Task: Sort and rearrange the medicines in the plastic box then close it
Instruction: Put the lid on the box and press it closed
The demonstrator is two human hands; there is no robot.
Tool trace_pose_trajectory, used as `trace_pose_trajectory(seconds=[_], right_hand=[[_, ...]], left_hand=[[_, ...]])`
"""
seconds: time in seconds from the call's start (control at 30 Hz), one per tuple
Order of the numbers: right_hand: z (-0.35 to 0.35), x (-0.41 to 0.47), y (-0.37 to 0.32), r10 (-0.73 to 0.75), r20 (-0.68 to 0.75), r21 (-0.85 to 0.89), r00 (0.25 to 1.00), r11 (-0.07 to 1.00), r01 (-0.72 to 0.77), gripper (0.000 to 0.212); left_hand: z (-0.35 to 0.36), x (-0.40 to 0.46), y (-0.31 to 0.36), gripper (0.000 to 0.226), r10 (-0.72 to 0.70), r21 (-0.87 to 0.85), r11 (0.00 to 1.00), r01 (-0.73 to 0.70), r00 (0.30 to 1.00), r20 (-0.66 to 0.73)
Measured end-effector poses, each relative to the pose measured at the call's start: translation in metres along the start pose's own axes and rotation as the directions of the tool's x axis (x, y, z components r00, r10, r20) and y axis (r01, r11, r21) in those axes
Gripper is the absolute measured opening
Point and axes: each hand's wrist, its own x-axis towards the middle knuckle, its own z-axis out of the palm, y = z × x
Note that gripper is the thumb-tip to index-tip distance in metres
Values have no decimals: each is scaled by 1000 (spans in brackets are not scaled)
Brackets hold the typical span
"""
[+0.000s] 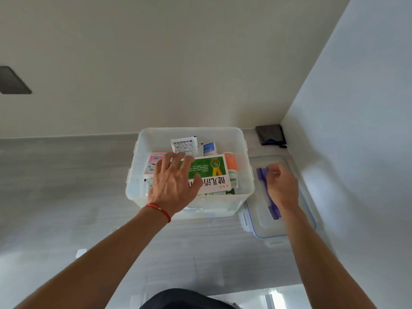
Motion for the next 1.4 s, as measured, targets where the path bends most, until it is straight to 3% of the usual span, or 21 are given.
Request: trace_pose_trajectory(seconds=[0.13,0.27,0.63,0.87,1.17,1.33,1.4], right_hand=[[10,7,51,146,138,-217,979,970,-114,34],[25,15,73,273,209,-388,939,905,-177,50],[41,33,95,255,108,-697,961,709,-110,23],[24,31,81,223,55,-448,973,877,-176,20],[-55,28,28,54,-116,-62,992,996,-61,27],[-108,32,-30,-42,-131,65,990,997,51,22],[-119,28,-57,-141,-59,56,988,988,144,23]], left_hand=[[1,1,0,50,-7,-6,1000,7,1000,-17],[2,-2,1,33,25,-35,999,-30,992,-125],[2,-4,2,25,-7,-68,998,-7,979,-204],[3,-3,3,26,-17,-62,998,4,978,-210],[0,-5,2,28,-23,-97,995,7,986,-165],[-13,-6,3,34,-72,-288,957,43,993,-90],[-21,-5,3,33,-147,-471,876,102,987,-60]])
